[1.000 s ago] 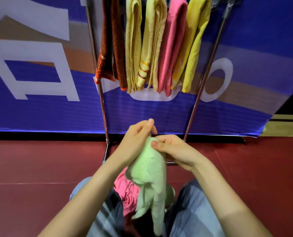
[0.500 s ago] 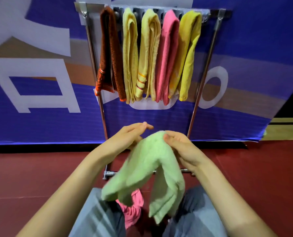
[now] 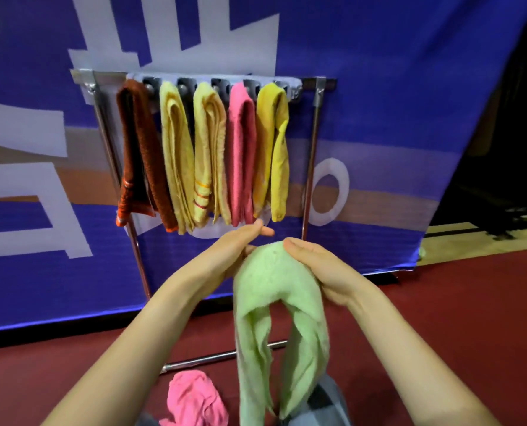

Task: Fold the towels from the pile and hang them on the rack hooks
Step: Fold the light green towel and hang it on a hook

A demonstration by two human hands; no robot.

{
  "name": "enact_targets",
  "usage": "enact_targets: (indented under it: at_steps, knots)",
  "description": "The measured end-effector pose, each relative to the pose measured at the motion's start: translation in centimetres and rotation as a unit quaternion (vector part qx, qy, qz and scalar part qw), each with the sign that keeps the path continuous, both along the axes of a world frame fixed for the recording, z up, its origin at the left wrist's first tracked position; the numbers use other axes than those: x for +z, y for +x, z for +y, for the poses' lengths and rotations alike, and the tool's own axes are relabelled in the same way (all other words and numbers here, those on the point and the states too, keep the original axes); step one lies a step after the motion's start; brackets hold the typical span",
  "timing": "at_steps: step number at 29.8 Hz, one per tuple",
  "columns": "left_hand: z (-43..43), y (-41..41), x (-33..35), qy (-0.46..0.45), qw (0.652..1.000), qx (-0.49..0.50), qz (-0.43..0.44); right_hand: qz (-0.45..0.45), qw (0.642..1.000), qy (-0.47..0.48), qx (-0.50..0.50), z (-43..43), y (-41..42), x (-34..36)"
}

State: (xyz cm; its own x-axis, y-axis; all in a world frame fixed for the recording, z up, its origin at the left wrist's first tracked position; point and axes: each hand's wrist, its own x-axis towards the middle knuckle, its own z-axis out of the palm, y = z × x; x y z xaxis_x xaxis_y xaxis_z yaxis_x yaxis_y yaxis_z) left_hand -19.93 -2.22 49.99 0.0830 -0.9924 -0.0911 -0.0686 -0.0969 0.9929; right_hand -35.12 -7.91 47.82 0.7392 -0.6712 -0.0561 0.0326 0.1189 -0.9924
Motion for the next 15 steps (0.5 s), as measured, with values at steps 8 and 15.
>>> enact_targets:
  at_steps: [8, 15]
  knots:
    - [-5.5, -2.4, 1.6, -0.078, 0.997, -0.027, 0.005, -0.075, 0.994, 0.082, 0.013, -3.2, -3.0, 3.1]
    - [-9.9, -4.0, 1.5, -0.106, 0.981, -0.161, -0.010, -0.101, 0.994, 0.014, -0.030, -5.6, -5.0, 4.7]
